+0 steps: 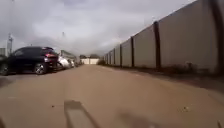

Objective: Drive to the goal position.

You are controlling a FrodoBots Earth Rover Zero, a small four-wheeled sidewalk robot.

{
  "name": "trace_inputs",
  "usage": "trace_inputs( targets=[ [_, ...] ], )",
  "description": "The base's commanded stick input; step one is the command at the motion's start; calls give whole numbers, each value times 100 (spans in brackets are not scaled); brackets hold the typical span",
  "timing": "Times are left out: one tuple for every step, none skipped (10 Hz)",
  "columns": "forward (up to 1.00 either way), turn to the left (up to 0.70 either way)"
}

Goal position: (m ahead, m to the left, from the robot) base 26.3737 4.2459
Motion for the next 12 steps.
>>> trace_inputs(
  targets=[
    [70, 1],
    [70, 0],
    [70, 0],
    [70, 3],
    [70, 0],
    [70, 1],
    [70, 6],
    [70, 9],
    [70, 11],
    [70, 4],
    [70, 1],
    [70, 14]
  ],
)
